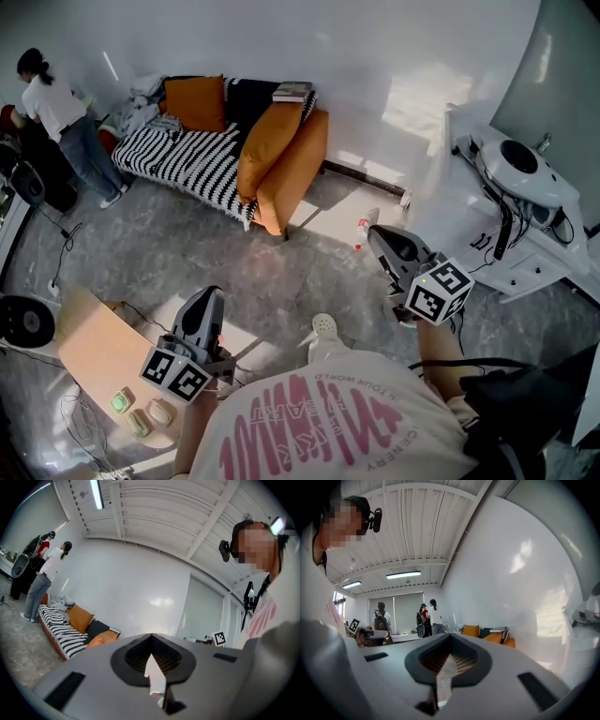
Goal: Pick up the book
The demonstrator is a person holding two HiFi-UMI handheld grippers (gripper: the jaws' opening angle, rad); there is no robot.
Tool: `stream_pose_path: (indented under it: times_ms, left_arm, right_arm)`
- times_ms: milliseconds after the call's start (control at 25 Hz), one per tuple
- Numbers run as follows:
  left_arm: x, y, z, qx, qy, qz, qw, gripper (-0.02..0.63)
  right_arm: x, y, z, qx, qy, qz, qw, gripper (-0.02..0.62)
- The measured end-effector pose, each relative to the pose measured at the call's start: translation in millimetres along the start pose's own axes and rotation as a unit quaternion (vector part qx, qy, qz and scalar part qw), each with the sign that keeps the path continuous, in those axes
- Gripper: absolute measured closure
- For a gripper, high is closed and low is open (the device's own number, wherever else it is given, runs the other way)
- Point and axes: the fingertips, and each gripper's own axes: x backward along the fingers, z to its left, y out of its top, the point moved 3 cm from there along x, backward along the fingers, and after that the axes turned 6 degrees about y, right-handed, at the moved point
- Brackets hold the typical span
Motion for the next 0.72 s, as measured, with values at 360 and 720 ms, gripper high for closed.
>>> stream_pose_path:
  times_ms: [360,720]
  left_arm:
    - [-95,10,26,-0.004,0.012,0.013,0.9998,0.600]
    - [-190,27,49,0.003,0.006,-0.005,1.0000,0.600]
  right_arm:
    - [-56,12,-96,-0.007,0.006,0.012,1.000,0.588]
    - [-102,26,-167,-0.003,0.016,0.026,1.000,0.588]
